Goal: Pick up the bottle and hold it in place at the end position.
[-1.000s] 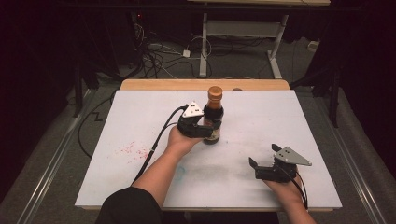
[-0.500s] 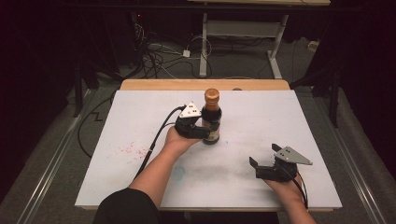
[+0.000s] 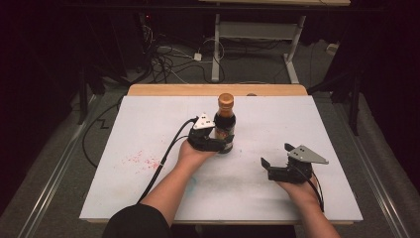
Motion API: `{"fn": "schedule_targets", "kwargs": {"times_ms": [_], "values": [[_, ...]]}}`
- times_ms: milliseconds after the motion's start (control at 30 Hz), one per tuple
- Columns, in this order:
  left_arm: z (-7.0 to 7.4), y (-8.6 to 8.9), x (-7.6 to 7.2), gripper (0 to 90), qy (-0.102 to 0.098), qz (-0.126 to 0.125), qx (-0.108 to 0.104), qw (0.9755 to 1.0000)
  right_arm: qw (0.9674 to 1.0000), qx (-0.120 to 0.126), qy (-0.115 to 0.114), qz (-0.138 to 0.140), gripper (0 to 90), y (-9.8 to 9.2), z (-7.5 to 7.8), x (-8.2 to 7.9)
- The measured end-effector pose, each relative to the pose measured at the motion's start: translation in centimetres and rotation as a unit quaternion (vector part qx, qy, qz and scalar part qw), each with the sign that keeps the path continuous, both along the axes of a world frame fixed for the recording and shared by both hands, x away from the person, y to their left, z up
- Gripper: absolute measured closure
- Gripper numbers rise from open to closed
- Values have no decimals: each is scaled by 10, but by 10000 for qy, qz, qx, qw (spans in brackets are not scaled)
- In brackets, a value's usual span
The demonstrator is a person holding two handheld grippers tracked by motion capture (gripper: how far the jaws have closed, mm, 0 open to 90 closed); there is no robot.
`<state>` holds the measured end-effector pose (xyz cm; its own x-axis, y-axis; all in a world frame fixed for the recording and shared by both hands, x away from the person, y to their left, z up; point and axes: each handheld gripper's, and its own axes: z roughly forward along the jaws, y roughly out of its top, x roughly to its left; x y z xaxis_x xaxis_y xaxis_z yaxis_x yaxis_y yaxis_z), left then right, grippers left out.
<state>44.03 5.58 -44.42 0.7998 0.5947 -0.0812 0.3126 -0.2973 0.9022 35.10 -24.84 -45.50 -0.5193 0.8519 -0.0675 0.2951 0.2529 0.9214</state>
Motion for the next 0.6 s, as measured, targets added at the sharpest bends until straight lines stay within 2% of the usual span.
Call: {"fn": "schedule_targets", "kwargs": {"times_ms": [100, 133, 267, 500, 533, 567, 600], "values": [[1, 1, 0, 229, -7, 21, -23, 10000, 10000, 32, -21, 45, 29, 2, 4, 3], [2, 1, 0, 244, -38, 9, -95, 9999, 10000, 36, -57, 62, 58, 5, 8, 6], [2, 1, -1, 269, -122, 24, -46, 9999, 9998, 77, -142, 125, 128, 10, 17, 12], [2, 1, -2, 278, -169, 7, -22, 9999, 9997, 105, -184, 117, 202, 15, 24, 24], [2, 1, -2, 278, -177, 5, -12, 9998, 9997, 133, -172, 112, 235, 16, 24, 25], [2, 1, -2, 279, -175, -21, -28, 9998, 9995, 159, -208, 168, 316, 17, 25, 28], [2, 1, -2, 279, -181, -3, -9, 9998, 9995, 159, -208, 168, 316, 17, 25, 28]]}}
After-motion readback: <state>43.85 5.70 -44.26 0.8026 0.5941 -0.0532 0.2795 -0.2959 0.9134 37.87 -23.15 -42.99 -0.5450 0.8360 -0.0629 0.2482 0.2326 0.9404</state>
